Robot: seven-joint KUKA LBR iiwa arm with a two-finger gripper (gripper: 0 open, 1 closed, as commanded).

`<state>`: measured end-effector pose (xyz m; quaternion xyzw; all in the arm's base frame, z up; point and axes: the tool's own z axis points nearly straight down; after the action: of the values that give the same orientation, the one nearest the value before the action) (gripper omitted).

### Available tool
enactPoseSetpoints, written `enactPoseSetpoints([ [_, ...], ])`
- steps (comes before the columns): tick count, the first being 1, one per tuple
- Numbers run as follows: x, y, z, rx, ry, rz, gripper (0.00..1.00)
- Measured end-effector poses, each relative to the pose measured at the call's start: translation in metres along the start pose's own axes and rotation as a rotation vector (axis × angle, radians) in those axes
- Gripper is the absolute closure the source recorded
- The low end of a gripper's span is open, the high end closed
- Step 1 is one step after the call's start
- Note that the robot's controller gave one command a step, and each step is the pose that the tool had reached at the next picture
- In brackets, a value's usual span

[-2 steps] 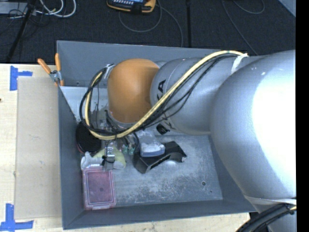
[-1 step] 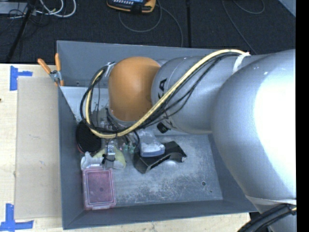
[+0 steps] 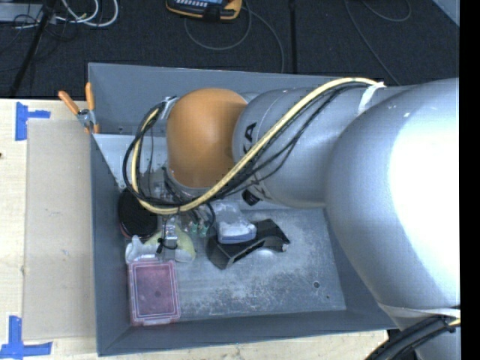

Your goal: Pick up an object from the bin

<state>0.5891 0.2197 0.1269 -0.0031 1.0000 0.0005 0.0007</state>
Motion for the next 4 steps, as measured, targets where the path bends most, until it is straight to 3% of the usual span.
enactPoseSetpoints([
  [1, -0.016, -0.001, -0.018, 0.003, 0.010, -0.029, 0.00],
  [2, -0.015, 0.012, 0.000, -0.004, -0.012, -0.016, 0.00],
  [3, -0.014, 0.024, 0.047, 0.002, -0.007, -0.106, 1.00],
  [4, -0.014, 0.024, 0.047, 0.002, -0.007, -0.104, 1.00],
])
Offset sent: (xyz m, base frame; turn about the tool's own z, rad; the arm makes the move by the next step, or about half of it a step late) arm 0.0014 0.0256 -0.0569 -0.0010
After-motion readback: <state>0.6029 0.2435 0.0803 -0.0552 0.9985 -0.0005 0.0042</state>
